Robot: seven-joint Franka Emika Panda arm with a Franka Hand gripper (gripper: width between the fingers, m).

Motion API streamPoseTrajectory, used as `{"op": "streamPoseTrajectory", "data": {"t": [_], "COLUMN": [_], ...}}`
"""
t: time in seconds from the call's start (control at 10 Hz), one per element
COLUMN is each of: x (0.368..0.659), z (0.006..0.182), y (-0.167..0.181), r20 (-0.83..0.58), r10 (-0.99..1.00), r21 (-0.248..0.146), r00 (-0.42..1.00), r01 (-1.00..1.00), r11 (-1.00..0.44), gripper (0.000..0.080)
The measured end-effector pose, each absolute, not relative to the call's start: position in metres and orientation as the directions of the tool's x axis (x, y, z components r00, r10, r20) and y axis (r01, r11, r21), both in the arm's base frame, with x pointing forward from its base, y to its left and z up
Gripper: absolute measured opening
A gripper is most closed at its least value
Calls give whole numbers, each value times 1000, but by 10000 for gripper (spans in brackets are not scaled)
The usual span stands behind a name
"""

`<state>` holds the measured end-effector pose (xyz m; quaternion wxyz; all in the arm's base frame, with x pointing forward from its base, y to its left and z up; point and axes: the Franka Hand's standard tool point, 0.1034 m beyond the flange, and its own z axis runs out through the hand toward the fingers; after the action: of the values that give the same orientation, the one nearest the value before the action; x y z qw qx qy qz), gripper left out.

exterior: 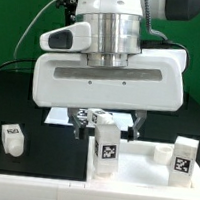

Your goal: Assemble square table

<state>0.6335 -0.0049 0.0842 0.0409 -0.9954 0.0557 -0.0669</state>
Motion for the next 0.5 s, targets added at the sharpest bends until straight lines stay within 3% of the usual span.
{"op": "streamPoseTrajectory", "data": {"t": [0.1,0.2,0.4,0.5], "x": [633,633,633,634], "z": [84,84,84,83], "y": [-5,-5,-5,-6], "r20": [121,112,101,92], "r10": [-190,-276,-373,-547], "r21": [-100,-110,-120,-137], "r00": [974,955,922,832], "r01": [-179,-264,-360,-534], "r11": [-979,-958,-925,-834], "gripper": [473,281,284,284]}}
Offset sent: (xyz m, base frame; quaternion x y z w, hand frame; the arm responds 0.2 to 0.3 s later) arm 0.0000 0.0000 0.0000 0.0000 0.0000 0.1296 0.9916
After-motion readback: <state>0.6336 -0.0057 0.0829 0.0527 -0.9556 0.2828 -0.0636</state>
